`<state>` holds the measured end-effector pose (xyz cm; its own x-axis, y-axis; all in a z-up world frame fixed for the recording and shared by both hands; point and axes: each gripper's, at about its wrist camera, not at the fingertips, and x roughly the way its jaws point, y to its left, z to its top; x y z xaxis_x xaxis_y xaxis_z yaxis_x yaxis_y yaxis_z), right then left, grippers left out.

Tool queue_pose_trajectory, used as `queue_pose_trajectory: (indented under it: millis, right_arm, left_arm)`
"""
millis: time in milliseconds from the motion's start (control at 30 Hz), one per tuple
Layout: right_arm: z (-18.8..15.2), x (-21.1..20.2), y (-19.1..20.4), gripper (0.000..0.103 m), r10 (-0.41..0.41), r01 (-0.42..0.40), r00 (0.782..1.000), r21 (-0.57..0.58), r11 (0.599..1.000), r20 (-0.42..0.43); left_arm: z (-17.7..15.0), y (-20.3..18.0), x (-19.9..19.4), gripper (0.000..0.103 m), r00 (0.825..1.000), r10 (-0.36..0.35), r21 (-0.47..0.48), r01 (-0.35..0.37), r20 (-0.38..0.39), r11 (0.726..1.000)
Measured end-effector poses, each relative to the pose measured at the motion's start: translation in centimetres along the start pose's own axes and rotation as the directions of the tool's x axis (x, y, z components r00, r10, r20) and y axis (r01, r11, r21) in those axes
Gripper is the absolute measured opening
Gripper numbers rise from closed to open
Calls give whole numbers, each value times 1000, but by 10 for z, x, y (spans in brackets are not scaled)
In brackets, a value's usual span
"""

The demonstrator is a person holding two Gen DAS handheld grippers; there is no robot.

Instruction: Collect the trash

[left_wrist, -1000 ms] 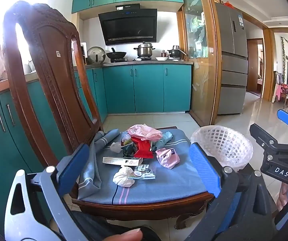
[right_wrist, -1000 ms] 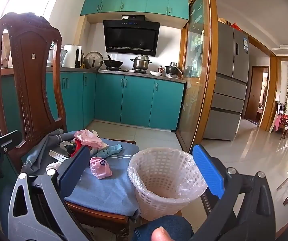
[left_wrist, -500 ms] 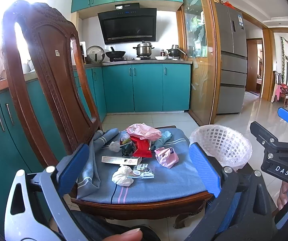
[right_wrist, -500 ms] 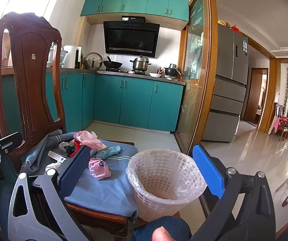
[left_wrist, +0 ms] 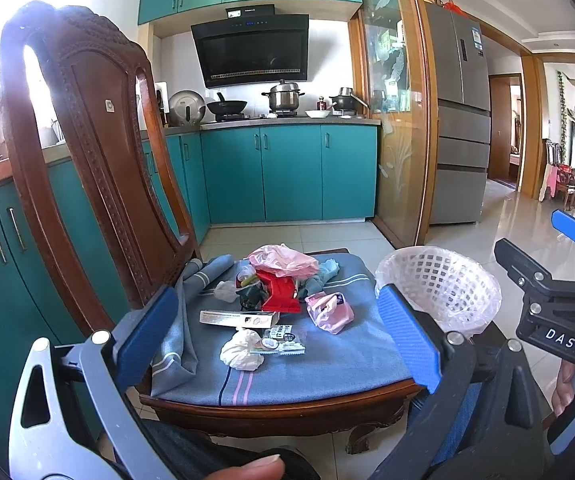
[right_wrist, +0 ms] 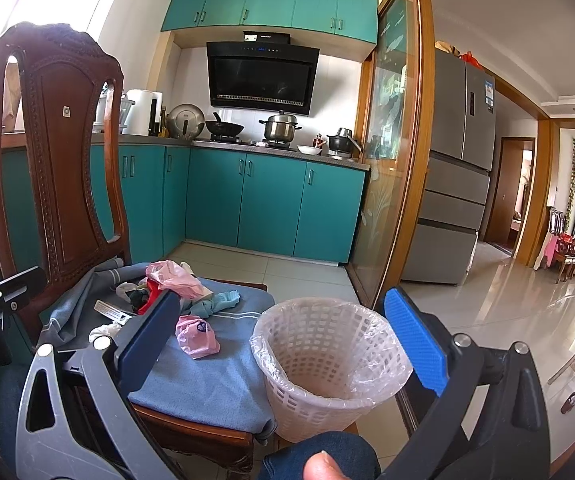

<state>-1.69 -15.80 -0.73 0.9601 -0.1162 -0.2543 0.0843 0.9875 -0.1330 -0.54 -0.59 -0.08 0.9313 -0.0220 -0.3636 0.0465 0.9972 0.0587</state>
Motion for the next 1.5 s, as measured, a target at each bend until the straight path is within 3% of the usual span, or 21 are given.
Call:
queue_pose_trajectory:
  millis: [1500]
  right_arm:
    - [-6,6,2,100,-3,3,1000,-10,1000,-10]
  left_arm:
    - [-5,-5,9,100,999,-4,6,4,-31,1000]
